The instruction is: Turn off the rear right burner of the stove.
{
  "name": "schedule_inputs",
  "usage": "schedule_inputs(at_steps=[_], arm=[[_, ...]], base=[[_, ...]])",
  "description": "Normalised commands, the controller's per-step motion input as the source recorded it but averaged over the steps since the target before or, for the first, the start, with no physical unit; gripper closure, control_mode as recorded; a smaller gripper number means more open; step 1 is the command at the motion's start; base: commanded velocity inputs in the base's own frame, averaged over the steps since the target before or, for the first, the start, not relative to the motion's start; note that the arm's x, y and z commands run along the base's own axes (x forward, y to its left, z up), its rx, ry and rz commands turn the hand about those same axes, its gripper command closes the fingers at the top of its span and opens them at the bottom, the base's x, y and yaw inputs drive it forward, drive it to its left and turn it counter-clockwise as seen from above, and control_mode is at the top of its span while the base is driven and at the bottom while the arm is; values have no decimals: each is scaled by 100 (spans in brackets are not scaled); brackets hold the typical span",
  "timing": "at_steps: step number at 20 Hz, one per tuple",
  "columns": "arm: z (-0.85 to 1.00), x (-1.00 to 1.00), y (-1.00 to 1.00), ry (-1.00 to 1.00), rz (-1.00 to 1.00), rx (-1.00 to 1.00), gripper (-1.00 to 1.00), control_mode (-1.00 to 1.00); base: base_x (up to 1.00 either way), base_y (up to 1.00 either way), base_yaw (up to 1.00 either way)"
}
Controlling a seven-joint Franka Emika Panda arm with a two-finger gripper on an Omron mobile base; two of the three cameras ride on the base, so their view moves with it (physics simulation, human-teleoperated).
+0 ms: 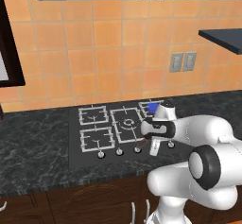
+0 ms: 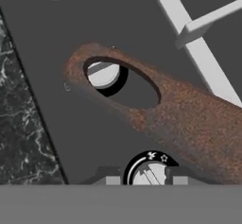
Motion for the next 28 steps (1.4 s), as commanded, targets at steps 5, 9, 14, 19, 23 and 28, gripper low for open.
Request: schedule_inputs(at_steps=[5,9,14,19,23,28], arm=[[0,0,2,2,-28,3,100,-100],[0,0,1,4,-29,5,100,-100],[0,-4,0,5,-29,4,100,-100],[0,-16,-5,9,-31,0,100,-100],[0,-16,-10,16,-39,4,100,-100],[0,-25,-17,12,-34,10,100,-100]], base=[[0,0,0],[0,0,0],[0,0,0],[0,0,0],[0,0,0],[0,0,0]])
